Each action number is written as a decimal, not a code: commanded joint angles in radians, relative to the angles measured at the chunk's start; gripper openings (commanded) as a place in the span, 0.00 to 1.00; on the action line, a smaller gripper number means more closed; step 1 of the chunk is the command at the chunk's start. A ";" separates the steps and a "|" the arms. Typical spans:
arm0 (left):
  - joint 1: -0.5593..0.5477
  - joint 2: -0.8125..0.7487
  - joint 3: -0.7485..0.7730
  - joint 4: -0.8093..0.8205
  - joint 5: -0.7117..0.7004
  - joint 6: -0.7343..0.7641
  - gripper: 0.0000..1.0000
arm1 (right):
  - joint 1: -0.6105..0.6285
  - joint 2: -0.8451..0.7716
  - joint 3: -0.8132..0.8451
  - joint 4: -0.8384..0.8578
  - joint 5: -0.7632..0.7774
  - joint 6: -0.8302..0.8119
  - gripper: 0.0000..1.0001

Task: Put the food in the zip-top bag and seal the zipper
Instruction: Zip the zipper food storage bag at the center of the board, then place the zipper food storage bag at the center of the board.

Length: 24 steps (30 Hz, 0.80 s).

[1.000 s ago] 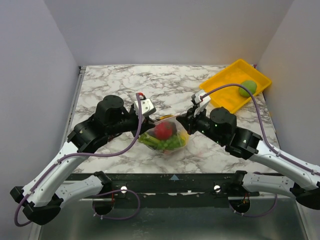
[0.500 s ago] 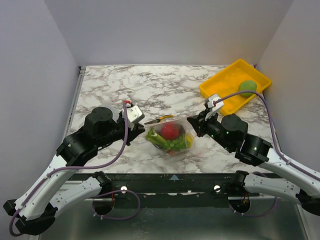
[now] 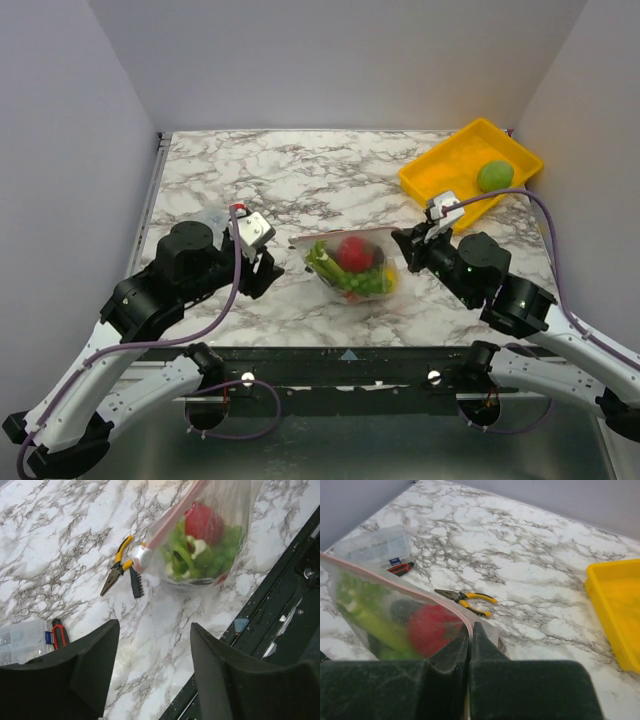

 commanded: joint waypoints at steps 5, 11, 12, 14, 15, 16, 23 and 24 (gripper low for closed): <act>0.005 -0.033 0.106 0.015 -0.046 -0.052 0.73 | -0.006 -0.128 -0.044 0.170 0.191 -0.167 0.00; 0.005 -0.030 0.119 0.015 -0.061 -0.054 0.75 | -0.006 -0.047 0.096 0.019 0.622 -0.162 0.00; 0.006 -0.028 0.116 0.017 -0.058 -0.054 0.75 | -0.006 -0.048 0.104 0.007 0.671 -0.181 0.00; 0.007 -0.029 0.105 0.023 -0.053 -0.055 0.75 | -0.006 -0.057 0.103 0.005 0.780 -0.233 0.00; 0.006 -0.027 0.098 0.027 -0.052 -0.059 0.75 | -0.006 -0.063 0.098 0.005 0.817 -0.262 0.00; 0.006 -0.026 0.092 0.032 -0.047 -0.061 0.75 | -0.006 -0.066 0.092 0.007 0.842 -0.299 0.00; 0.006 -0.023 0.066 0.057 -0.024 -0.089 0.75 | -0.006 -0.047 0.150 -0.271 0.567 -0.117 0.00; 0.005 -0.023 0.065 0.057 -0.020 -0.091 0.75 | -0.006 -0.041 0.149 -0.271 0.418 -0.083 0.00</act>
